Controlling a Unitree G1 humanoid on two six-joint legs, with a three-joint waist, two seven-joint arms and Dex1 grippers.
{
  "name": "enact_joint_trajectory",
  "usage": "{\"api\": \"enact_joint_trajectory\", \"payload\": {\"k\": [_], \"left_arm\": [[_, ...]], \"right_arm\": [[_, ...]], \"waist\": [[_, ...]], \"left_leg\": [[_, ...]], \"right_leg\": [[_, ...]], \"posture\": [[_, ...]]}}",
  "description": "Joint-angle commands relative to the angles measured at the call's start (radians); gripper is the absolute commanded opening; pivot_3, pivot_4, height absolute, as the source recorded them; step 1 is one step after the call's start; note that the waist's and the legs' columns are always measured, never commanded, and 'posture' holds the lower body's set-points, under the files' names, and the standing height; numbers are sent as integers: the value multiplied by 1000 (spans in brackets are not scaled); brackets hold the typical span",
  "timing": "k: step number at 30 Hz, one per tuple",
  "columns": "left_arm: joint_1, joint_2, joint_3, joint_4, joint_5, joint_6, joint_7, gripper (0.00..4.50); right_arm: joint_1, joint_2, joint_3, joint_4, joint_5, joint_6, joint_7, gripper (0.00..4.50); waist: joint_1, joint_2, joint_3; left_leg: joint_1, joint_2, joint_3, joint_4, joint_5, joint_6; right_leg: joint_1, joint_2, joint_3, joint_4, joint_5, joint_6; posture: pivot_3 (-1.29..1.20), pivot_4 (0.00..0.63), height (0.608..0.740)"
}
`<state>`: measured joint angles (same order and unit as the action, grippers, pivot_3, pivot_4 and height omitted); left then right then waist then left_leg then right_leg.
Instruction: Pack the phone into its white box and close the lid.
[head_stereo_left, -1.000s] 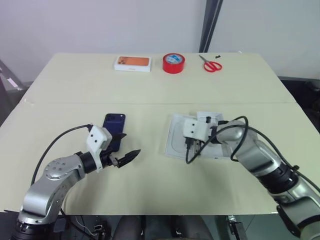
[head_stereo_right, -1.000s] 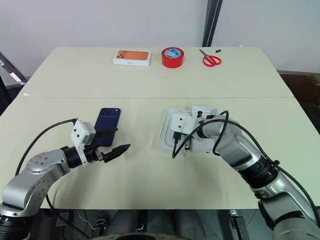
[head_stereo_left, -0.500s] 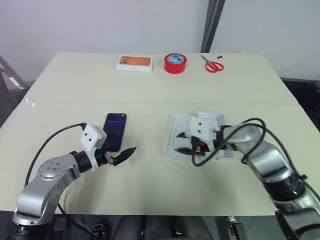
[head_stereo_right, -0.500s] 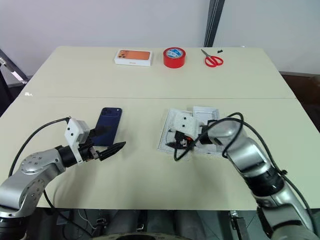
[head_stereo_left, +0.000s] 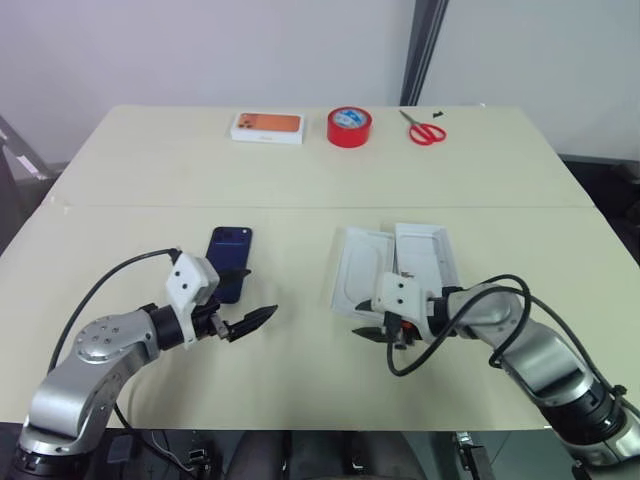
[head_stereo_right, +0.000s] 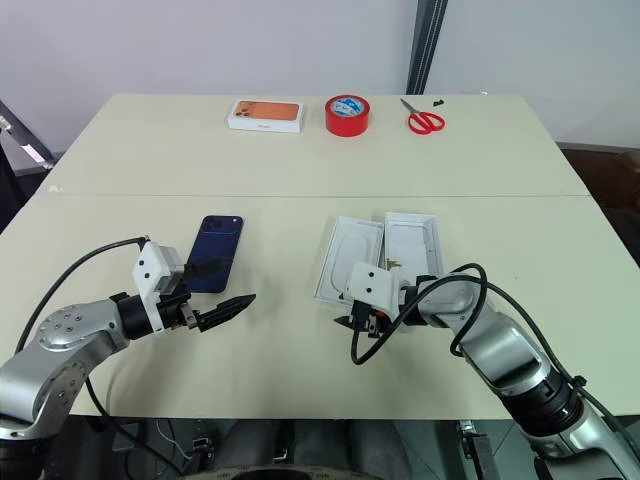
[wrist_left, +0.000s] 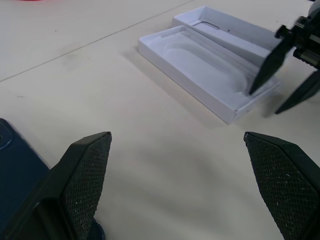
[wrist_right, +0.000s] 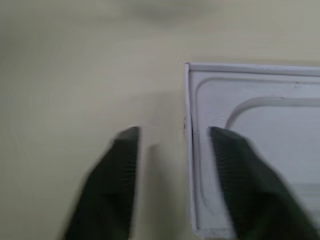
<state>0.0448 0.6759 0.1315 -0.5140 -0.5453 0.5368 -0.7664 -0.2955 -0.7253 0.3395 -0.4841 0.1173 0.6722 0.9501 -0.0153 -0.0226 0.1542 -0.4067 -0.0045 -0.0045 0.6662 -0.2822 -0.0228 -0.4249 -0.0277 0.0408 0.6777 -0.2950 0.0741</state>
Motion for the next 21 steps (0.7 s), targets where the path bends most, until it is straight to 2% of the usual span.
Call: {"api": "enact_joint_trajectory", "payload": {"k": [1, 5, 10, 17, 21], "left_arm": [[-1, 12, 17, -24, -10, 3, 0, 4490], [4, 15, 25, -28, -11, 8, 6, 4490], [1, 13, 80, -10, -29, 15, 27, 4490], [-5, 21, 142, 37, -17, 8, 39, 4490], [7, 19, 170, 44, -17, 9, 52, 4490]], "right_arm": [[-1, -4, 7, -8, -20, -50, -12, 16], [-6, 0, 14, 12, -23, -93, -7, 16], [-35, 23, 46, 64, -32, -235, 31, 16], [-157, 136, 118, 253, -58, -377, 82, 16], [-190, 156, 127, 299, -60, -410, 118, 16]], "waist": [[-1, 0, 0], [-1, 0, 0], [-4, 0, 0], [-3, 0, 0], [-1, 0, 0]], "left_leg": [[0, 0, 0, 0, 0, 0], [0, 0, 0, 0, 0, 0], [0, 0, 0, 0, 0, 0], [1, 0, 0, 0, 0, 0], [1, 0, 0, 1, 0, 0]], "right_leg": [[0, 0, 0, 0, 0, 0], [0, 0, 0, 0, 0, 0], [0, 1, 0, 0, 0, 0], [0, 1, 0, 1, 0, 0], [0, 1, 0, 0, 0, 0]], "posture": [[0, 150, 733], [0, 150, 733], [0, 150, 733], [0, 150, 733], [0, 150, 733]]}}
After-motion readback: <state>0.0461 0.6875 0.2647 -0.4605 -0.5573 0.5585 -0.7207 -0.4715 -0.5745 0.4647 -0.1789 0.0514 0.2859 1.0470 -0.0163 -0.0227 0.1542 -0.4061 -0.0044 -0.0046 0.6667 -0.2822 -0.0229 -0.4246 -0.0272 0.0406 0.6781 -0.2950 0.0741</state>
